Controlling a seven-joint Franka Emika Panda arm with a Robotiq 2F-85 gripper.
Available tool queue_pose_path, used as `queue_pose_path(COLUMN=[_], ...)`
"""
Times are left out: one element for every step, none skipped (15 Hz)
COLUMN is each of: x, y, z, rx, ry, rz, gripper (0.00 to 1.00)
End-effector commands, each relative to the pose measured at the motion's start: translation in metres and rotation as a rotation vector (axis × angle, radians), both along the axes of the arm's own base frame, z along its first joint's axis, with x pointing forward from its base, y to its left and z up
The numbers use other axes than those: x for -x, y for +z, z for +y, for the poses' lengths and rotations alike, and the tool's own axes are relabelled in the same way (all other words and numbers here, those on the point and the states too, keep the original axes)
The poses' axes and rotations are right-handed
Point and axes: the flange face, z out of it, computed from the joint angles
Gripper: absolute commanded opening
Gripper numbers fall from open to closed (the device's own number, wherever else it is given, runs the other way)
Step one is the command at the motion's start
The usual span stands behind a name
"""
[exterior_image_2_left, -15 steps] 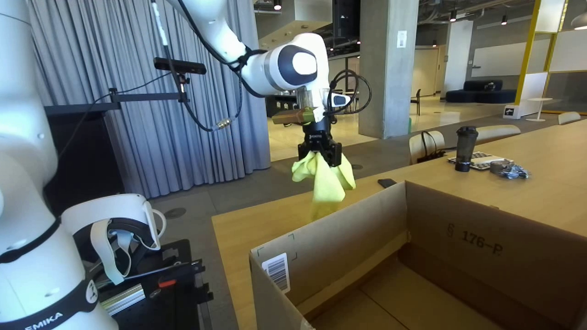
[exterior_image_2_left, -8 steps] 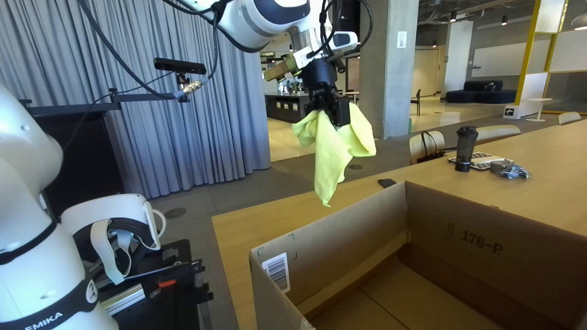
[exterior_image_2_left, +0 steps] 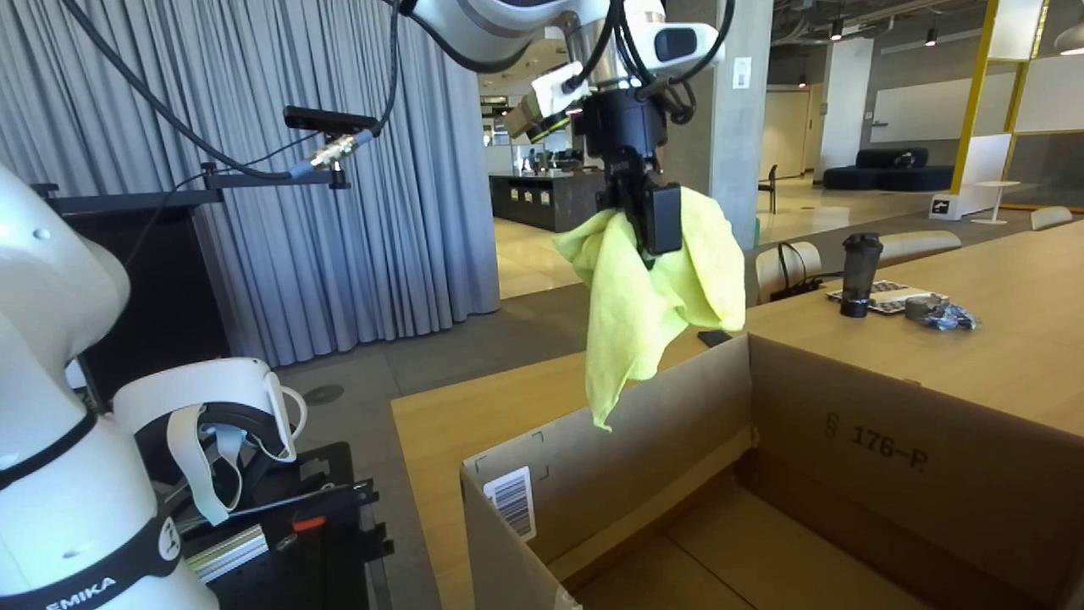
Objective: Put the marker on the towel then put it inside the box
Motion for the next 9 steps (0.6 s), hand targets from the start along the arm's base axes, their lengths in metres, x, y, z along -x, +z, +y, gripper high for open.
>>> queue_pose_path(x=[-0.019,-0.025,-0.034,-0.039,-0.045,-0.053,-0.061,-0.067,-0.073], y=[-0.035,-0.049,-0.066,-0.078,-0.095,-0.111,-0.129,-0.143,-0.160], z=[-0.044,-0.053,-0.063,-0.075,-0.082,-0.089,-0.095,-0.099,-0.103], rx=[-0.047,-0.055,-0.064,-0.073,-0.086,-0.096,-0.106,-0.121,-0.128], ry=[-0.105,-0.132,-0.157,-0.176,-0.193,-0.211,-0.225,-0.238,-0.254], rz=[0.020,0.032,0.046,0.060,0.071,0.085,0.099,0.114,0.132], gripper=[0.07,0.07,0.07,0.07,0.06,0.06,0.07,0.07,0.07])
